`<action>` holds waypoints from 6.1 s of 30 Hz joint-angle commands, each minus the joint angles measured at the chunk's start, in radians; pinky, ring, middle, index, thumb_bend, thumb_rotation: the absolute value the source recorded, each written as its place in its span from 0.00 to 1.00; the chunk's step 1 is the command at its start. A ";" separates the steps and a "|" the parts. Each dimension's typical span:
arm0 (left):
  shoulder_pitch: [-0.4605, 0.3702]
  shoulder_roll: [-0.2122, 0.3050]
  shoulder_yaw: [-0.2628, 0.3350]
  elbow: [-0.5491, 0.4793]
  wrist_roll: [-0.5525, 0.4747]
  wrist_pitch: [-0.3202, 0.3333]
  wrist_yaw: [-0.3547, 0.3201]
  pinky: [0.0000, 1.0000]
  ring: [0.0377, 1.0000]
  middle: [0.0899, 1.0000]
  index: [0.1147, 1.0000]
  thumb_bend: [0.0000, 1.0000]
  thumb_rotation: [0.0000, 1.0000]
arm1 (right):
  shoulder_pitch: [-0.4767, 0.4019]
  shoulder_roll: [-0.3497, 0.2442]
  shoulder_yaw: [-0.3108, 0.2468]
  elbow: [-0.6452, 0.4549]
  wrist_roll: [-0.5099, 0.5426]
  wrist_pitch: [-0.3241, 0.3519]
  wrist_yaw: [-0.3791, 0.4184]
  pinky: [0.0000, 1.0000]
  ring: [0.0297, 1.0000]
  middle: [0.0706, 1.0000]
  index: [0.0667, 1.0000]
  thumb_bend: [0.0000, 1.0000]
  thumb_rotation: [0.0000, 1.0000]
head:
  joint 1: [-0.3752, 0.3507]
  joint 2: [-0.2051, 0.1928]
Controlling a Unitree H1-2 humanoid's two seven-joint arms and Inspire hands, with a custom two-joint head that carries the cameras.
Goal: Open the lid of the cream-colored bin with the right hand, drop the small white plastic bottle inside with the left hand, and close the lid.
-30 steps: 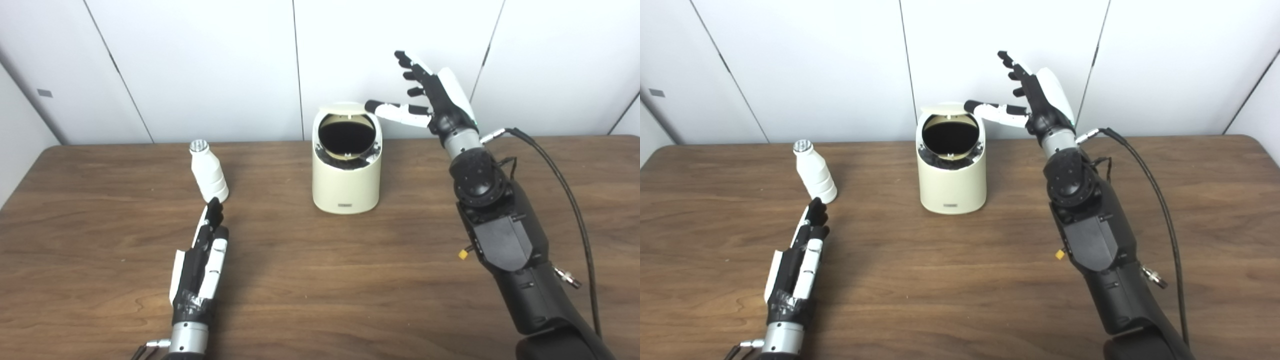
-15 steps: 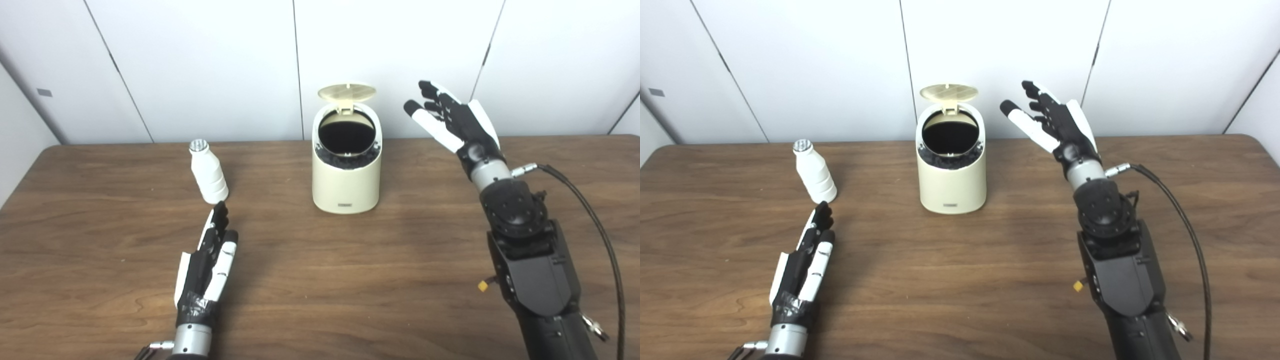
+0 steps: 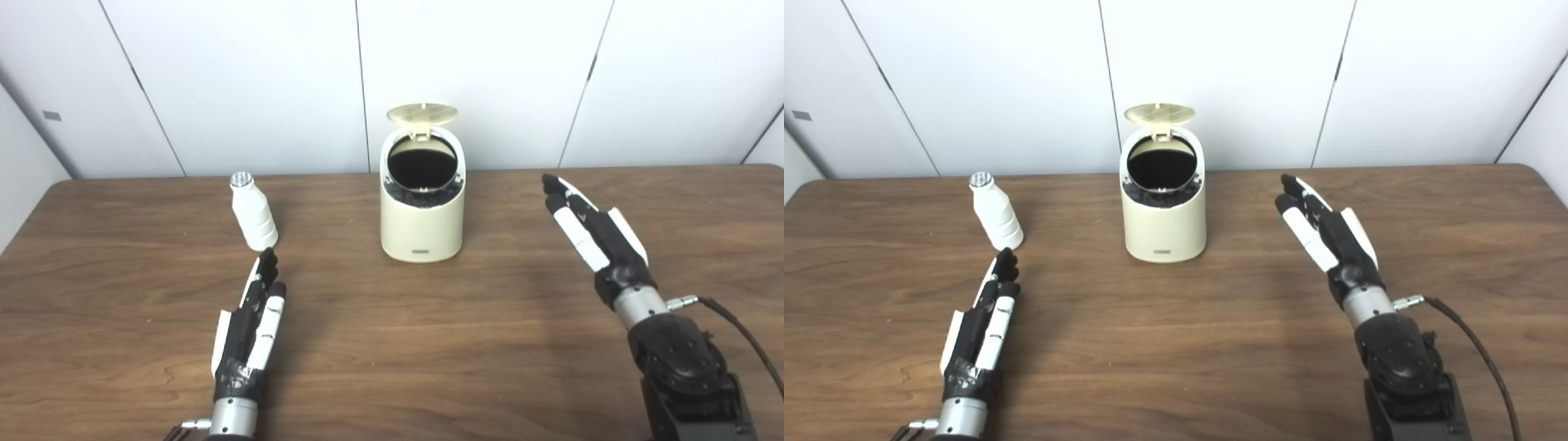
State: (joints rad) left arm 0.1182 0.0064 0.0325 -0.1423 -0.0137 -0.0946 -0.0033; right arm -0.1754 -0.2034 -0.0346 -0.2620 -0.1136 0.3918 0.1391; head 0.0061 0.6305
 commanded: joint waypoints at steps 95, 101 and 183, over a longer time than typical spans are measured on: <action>-0.342 0.193 0.097 -0.021 0.431 0.381 0.166 0.79 0.86 0.86 0.87 0.88 0.27 | 0.171 0.058 -0.082 0.104 0.194 -0.345 -0.079 0.95 0.95 0.95 0.93 0.61 0.93 | 0.250 -0.001; -0.406 0.208 0.079 0.069 0.452 0.409 0.168 0.73 0.82 0.85 0.85 0.89 0.33 | 0.167 0.077 -0.078 0.106 0.193 -0.349 -0.090 0.96 0.95 0.94 0.92 0.63 0.91 | 0.243 0.001; -0.507 0.229 0.007 0.224 0.380 0.366 0.165 0.54 0.60 0.61 0.61 0.78 0.02 | 0.163 0.085 -0.051 0.095 0.144 -0.336 -0.126 0.96 0.97 0.93 0.95 0.60 0.99 | 0.196 0.016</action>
State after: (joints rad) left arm -0.3392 0.2317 0.0302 0.0991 0.3700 0.2914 0.1466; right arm 0.0044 -0.1117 -0.0855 -0.1320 0.0306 0.0714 0.0087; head 0.2025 0.6458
